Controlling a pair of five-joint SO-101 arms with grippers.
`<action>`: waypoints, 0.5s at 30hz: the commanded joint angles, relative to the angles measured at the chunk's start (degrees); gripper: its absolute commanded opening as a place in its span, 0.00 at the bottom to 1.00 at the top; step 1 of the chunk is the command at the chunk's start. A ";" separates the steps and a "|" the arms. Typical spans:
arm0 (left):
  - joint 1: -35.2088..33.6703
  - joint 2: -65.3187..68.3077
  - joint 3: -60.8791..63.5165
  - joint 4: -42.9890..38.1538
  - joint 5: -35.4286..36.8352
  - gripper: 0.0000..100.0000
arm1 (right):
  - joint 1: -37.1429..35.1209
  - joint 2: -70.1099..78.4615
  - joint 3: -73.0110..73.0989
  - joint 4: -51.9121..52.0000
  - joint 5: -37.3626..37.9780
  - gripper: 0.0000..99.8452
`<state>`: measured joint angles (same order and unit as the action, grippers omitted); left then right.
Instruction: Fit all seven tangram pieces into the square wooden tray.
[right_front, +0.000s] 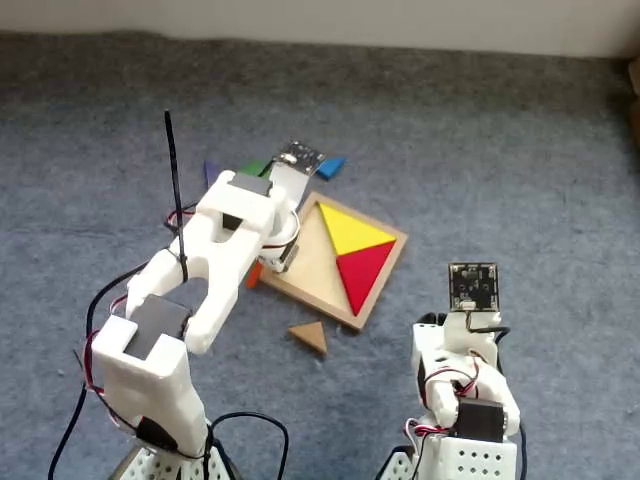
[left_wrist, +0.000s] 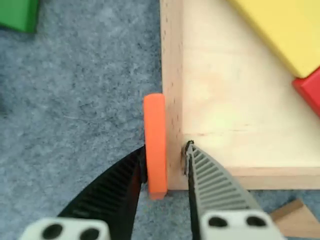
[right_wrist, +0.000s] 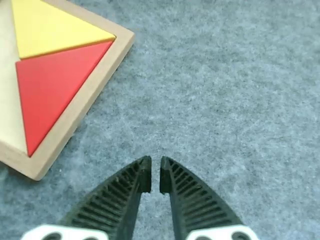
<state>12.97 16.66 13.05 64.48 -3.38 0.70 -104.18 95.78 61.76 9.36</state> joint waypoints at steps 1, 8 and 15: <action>-0.31 -0.31 -3.12 1.05 -0.26 0.14 | 0.75 -0.48 8.13 -1.10 -0.09 0.04; -0.31 -0.22 -9.63 7.21 -0.26 0.15 | 0.75 -0.48 8.13 -1.10 -0.09 0.04; -1.54 0.40 -9.54 7.03 -0.26 0.15 | 0.75 -0.48 8.13 -1.10 -0.09 0.04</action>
<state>12.97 17.27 6.11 70.81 -3.38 0.70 -104.18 95.78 61.76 9.36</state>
